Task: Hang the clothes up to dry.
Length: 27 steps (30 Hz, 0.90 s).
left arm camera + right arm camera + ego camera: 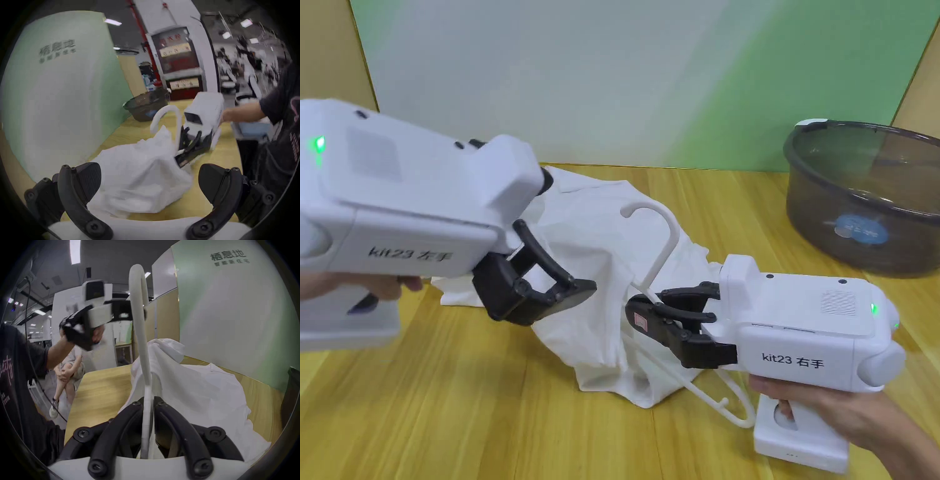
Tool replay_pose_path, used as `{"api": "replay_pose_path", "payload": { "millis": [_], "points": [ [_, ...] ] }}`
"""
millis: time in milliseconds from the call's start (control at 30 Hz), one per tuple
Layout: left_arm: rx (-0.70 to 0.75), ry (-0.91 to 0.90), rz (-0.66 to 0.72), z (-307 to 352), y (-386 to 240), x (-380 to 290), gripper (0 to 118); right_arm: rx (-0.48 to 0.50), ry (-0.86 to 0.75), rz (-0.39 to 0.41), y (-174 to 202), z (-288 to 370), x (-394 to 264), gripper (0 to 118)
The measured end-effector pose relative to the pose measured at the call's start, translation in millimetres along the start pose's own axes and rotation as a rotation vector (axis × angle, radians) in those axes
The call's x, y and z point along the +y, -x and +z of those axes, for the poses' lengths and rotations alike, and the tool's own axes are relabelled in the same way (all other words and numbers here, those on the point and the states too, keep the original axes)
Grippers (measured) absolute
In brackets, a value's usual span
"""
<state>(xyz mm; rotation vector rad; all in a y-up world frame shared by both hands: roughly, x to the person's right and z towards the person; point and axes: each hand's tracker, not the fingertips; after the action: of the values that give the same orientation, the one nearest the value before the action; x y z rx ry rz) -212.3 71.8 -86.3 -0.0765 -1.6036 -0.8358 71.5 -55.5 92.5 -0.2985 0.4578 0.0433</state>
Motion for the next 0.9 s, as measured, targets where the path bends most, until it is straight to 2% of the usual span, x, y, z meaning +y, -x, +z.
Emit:
{"api": "replay_pose_path", "payload": {
  "millis": [100,167,233,300,367,400,467,500,533,667,700,733,767,800,833,867,900],
  "points": [
    [-0.167,0.127,-0.083,-24.0,11.8,0.6,115,0.057,0.006,0.023,-3.5,3.1,4.2,10],
    [-0.267,0.144,-0.111,-37.1,18.0,-1.3,113,0.1,0.026,0.045,-4.8,5.0,8.7,10],
    [-0.333,0.149,-0.105,-43.6,19.4,-3.3,99,0.16,0.048,0.057,-7.3,7.0,13.3,10],
    [-0.395,0.163,-0.102,-49.0,20.4,-7.7,84,0.229,0.068,0.036,-11.7,9.4,16.6,10],
    [-0.425,0.153,-0.065,-54.5,21.0,-11.6,80,0.244,0.088,0.064,-13.7,11.4,19.9,10],
    [-0.425,0.144,-0.045,-55.5,20.2,-11.5,69,0.247,0.099,0.068,-15.1,10.9,22.3,10],
    [-0.521,0.125,0.004,-58.1,22.6,-14.3,19,0.252,0.118,0.082,-17.6,10.0,24.9,10],
    [-0.478,0.123,0.033,-60.4,22.2,-17.3,13,0.281,0.152,0.124,-16.4,8.9,25.2,10],
    [-0.491,0.118,0.064,-60.9,22.5,-21.3,11,0.256,0.145,0.138,-18.0,8.7,25.8,10],
    [-0.492,0.103,0.1,-63.8,19.7,-35.1,5,0.235,0.182,0.175,-11.1,4.5,35.0,14],
    [-0.497,0.091,0.098,-63.3,16.0,-40.0,3,0.205,0.182,0.186,-11.3,4.6,36.8,25],
    [-0.484,0.084,0.126,-63.9,14.1,-44.7,2,0.161,0.18,0.194,-11.8,4.9,38.9,45],
    [-0.506,0.085,0.159,-65.9,12.7,-50.0,2,0.151,0.166,0.148,-15.6,4.5,41.3,70],
    [-0.456,0.072,0.168,-66.8,12.0,-50.6,2,0.144,0.175,0.082,-20.9,4.8,44.3,106],
    [-0.47,0.063,0.21,-67.3,13.8,-55.6,2,0.119,0.166,0.004,-25.0,8.1,44.5,118],
    [-0.465,0.048,0.21,-65.2,9.5,-61.7,2,0.104,0.148,-0.023,-27.5,14.5,45.7,116],
    [-0.435,0.048,0.247,-66.1,7.3,-65.3,2,0.031,0.094,0.013,-22.0,31.3,50.2,117]
  ]
}}
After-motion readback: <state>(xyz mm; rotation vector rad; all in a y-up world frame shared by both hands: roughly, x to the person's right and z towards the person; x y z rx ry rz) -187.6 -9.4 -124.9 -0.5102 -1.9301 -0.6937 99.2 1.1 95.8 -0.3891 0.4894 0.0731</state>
